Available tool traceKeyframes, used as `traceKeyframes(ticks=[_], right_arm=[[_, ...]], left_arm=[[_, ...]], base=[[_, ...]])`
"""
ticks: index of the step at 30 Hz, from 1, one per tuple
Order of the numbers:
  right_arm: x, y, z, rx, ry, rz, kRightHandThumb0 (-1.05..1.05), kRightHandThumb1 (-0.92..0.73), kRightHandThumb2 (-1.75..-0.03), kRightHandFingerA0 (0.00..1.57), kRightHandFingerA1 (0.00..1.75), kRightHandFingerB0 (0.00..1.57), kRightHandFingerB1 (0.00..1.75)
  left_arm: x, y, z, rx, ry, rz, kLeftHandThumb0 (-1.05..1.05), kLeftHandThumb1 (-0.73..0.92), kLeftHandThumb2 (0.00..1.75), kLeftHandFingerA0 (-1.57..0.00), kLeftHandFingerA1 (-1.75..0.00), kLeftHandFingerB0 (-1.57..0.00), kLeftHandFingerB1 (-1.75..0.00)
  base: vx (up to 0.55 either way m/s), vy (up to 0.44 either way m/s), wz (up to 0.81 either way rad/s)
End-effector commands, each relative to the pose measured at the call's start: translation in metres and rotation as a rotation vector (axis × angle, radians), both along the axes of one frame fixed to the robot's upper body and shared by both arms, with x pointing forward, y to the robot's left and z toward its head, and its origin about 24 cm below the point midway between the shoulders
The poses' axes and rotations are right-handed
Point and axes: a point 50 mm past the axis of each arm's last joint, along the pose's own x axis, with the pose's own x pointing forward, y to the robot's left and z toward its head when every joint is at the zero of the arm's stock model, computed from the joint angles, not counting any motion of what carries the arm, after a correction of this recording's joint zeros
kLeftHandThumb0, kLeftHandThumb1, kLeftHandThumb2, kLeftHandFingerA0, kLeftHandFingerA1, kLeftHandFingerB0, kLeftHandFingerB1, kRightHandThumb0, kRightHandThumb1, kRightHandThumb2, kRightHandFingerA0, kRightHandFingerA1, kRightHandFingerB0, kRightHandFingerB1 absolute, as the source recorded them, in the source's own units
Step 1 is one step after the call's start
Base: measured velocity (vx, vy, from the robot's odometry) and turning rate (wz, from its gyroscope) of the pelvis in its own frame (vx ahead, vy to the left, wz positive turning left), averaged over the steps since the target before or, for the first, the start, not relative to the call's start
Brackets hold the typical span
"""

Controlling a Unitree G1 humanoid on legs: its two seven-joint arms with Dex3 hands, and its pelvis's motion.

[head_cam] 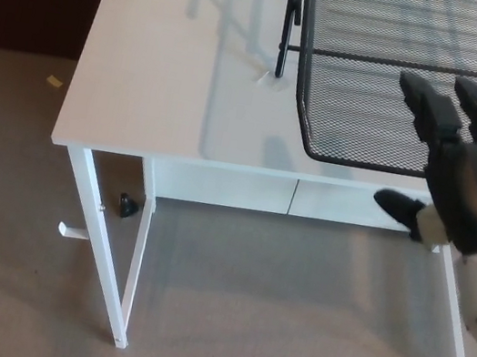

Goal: The robot walk towards a table in front and then pushes a layer of a file tray back to its original position using its right hand

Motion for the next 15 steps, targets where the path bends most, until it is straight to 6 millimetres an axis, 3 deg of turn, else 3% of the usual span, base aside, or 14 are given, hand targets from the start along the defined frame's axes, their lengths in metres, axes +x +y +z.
traceKeyframes(ticks=[1,4,5,15], right_arm=[[0.014,-0.002,0.009,-0.004,-0.017,-0.020,-0.55,-0.52,-0.63,0.06,0.22,0.09,0.21],[0.020,0.000,0.015,-0.002,-0.033,-0.022,-0.55,-0.51,-0.63,0.07,0.22,0.09,0.22],[0.023,0.002,0.018,-0.006,-0.041,-0.020,-0.56,-0.39,-0.77,0.00,0.25,0.05,0.26],[0.046,0.009,0.022,-0.029,0.016,-0.058,-0.61,-0.40,-0.75,0.04,0.20,0.05,0.20]], left_arm=[[0.000,0.004,0.003,0.018,0.014,0.007,-0.11,0.44,0.53,-0.59,-0.51,-0.43,-0.41],[0.001,0.005,0.003,0.011,0.014,0.010,-0.09,0.46,0.53,-0.57,-0.51,-0.43,-0.41],[0.001,0.004,0.003,-0.003,0.010,0.008,0.00,0.52,0.55,-0.56,-0.52,-0.43,-0.42],[0.002,0.003,0.005,-0.030,0.006,0.017,0.03,0.55,0.56,-0.57,-0.53,-0.45,-0.42]], base=[[0.00,0.000,0.00],[0.00,0.000,0.00],[0.00,0.000,0.00],[0.00,0.000,0.00]])
